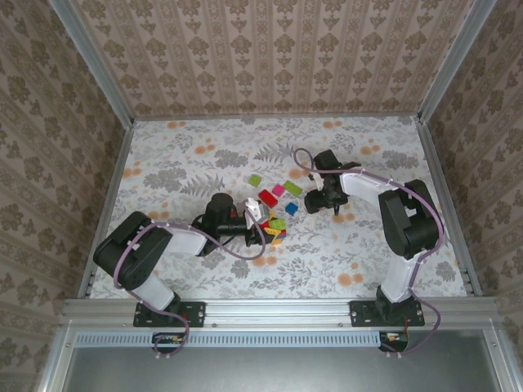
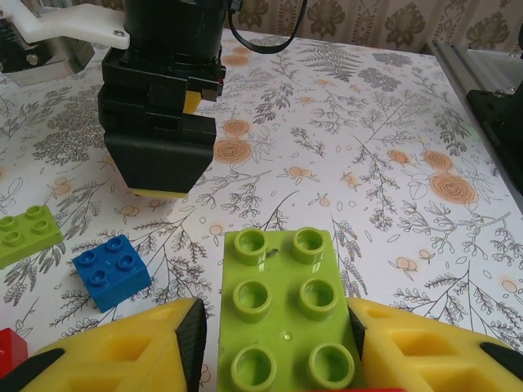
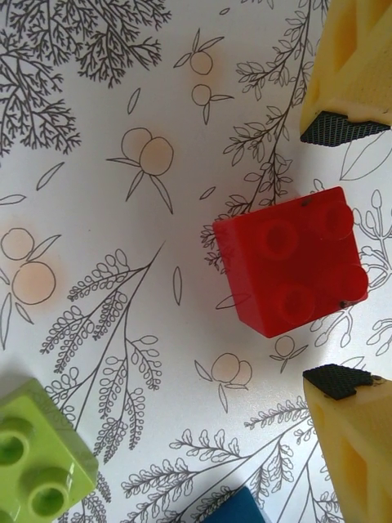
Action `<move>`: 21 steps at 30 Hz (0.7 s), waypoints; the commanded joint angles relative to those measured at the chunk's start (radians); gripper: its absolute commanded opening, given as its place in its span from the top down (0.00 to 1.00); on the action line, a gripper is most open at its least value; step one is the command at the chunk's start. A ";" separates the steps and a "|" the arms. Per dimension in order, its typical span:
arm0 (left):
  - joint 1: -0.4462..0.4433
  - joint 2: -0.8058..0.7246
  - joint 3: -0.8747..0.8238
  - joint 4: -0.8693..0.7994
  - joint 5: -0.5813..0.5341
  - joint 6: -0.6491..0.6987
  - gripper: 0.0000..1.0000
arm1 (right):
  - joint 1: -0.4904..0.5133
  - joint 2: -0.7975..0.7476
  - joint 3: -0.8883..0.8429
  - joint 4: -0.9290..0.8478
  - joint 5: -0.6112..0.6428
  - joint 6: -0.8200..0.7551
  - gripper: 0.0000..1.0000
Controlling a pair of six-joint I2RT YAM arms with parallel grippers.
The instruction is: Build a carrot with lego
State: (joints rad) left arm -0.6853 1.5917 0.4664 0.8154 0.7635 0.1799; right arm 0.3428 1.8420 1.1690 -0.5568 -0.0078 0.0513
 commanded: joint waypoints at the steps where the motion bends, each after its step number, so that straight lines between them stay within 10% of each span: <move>1: 0.005 0.010 0.016 -0.002 0.027 0.024 0.53 | 0.000 0.031 0.042 -0.029 -0.011 -0.023 0.26; 21: 0.004 0.010 0.026 -0.036 0.030 0.040 0.54 | -0.056 0.044 0.054 -0.032 -0.114 -0.028 0.42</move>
State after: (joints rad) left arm -0.6853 1.5917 0.4675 0.7921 0.7639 0.1955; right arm 0.2932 1.8824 1.2156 -0.5606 -0.0856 0.0288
